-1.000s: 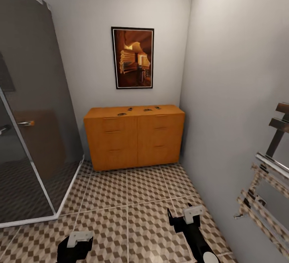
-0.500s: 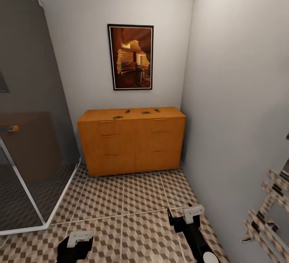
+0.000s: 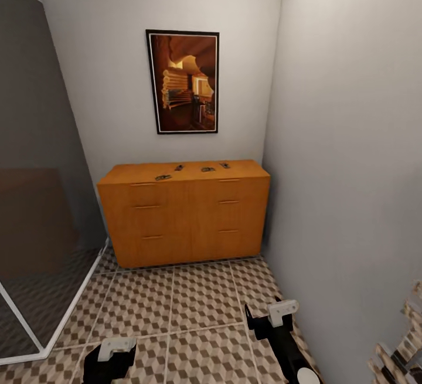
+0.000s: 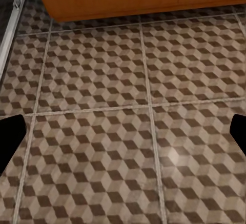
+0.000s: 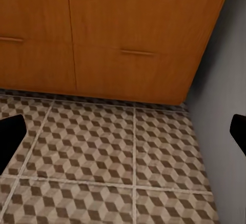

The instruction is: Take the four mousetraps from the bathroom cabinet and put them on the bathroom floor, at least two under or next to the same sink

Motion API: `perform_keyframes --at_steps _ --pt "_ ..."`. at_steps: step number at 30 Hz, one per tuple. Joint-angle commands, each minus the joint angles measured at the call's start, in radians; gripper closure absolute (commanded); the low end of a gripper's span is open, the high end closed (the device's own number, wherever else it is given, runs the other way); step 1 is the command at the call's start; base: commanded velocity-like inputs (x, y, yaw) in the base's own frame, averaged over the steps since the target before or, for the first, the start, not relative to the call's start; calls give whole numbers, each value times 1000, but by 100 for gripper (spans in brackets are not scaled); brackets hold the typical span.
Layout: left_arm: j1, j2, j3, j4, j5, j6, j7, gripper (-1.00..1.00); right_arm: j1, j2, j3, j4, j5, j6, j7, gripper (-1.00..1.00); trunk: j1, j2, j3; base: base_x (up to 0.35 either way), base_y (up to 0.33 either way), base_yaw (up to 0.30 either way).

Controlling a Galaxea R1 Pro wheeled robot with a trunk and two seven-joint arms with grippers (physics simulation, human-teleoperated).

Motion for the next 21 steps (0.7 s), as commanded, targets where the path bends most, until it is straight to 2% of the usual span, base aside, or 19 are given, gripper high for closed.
perform_keyframes --at_steps 1,21 --pt "0 0 -1 -2 0 6 3 -100 0 0 -1 -1 9 2 3 -100 1 -1 -1 318 -28 0" --pt "0 0 -1 -5 0 6 4 -100 0 0 0 -1 12 2 4 -100 1 -1 -1 330 -5 0"
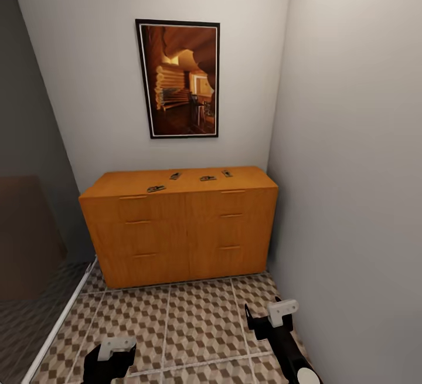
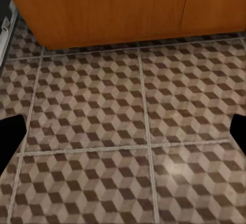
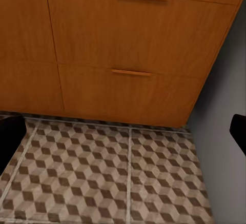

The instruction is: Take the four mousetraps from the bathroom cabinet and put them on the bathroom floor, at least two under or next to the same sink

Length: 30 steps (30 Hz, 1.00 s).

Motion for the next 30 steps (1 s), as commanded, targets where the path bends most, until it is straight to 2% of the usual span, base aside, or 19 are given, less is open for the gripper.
perform_keyframes --at_steps 1,11,16,21,30 --pt "0 0 -1 -2 0 6 4 -100 0 1 -1 -1 9 2 3 -100 1 -1 -1 292 0 0" --pt "0 0 -1 -4 0 5 4 -100 0 0 -1 0 10 2 3 -100 1 -1 -1 261 0 0" --pt "11 -2 4 -32 1 4 2 -100 28 25 -11 -28 22 -21 -13 -100 1 -1 -1 0 0 0" --pt "12 -3 3 -60 1 3 0 -100 56 27 -10 -56 22 -25 -12 -100 1 -1 -1 0 0 0" --pt "13 -28 -6 -111 -2 3 -2 -100 98 33 -6 -106 22 -75 -14 -100 1 -1 -1 0 0 0"
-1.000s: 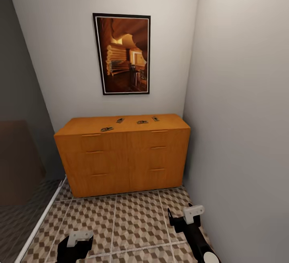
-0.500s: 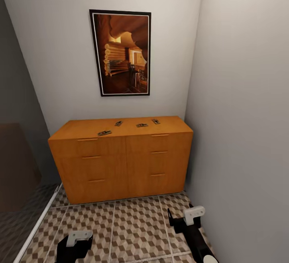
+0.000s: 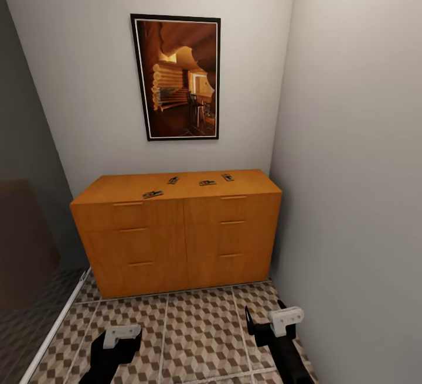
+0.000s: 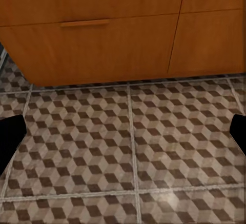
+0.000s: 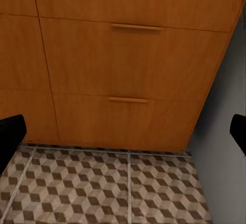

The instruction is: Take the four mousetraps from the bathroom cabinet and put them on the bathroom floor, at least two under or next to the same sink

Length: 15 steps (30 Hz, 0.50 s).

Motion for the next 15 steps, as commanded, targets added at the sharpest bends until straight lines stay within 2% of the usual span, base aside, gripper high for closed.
perform_keyframes --at_steps 1,8,15 --pt "0 -1 -2 -8 0 6 4 -100 0 1 -1 -6 8 -8 1 -100 0 0 -1 0 0 0" --pt "0 -5 -12 -44 -2 6 5 -100 0 3 -1 -27 8 -47 -2 -100 0 0 -1 0 0 0" --pt "0 -6 -23 -4 -2 -7 4 -100 0 6 -5 -30 8 -86 -7 -100 0 0 -1 0 0 0"
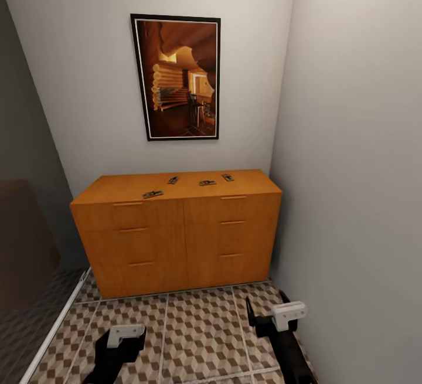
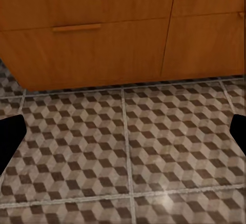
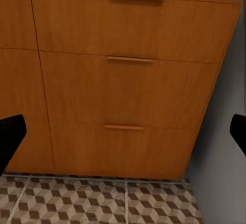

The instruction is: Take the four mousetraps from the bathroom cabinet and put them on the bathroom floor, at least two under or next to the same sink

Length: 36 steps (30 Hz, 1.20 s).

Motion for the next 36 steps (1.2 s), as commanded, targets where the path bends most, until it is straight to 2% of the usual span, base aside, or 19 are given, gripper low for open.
perform_keyframes --at_steps 1,3,18,27,28,36 --pt "0 1 -3 4 0 0 5 -100 0 1 -1 -2 7 -7 -2 -100 0 0 -1 0 0 0" --pt "0 1 -6 15 -1 -11 5 -100 0 1 -1 -9 7 -19 -10 -100 0 0 -1 0 0 0" --pt "0 3 -6 99 -4 -95 7 -100 -1 2 -1 -92 7 66 -94 -100 0 0 -1 0 0 0" --pt "0 5 -6 150 -5 -146 7 -100 -39 10 2 -143 19 116 -145 -100 0 0 -1 0 0 0" --pt "0 5 -6 692 -5 -426 7 -100 -67 13 2 -189 22 242 -166 -100 0 0 -1 0 0 0" --pt "1 9 -6 830 -5 -516 7 -100 -165 46 3 -192 34 354 -196 -100 0 0 -1 0 0 0"
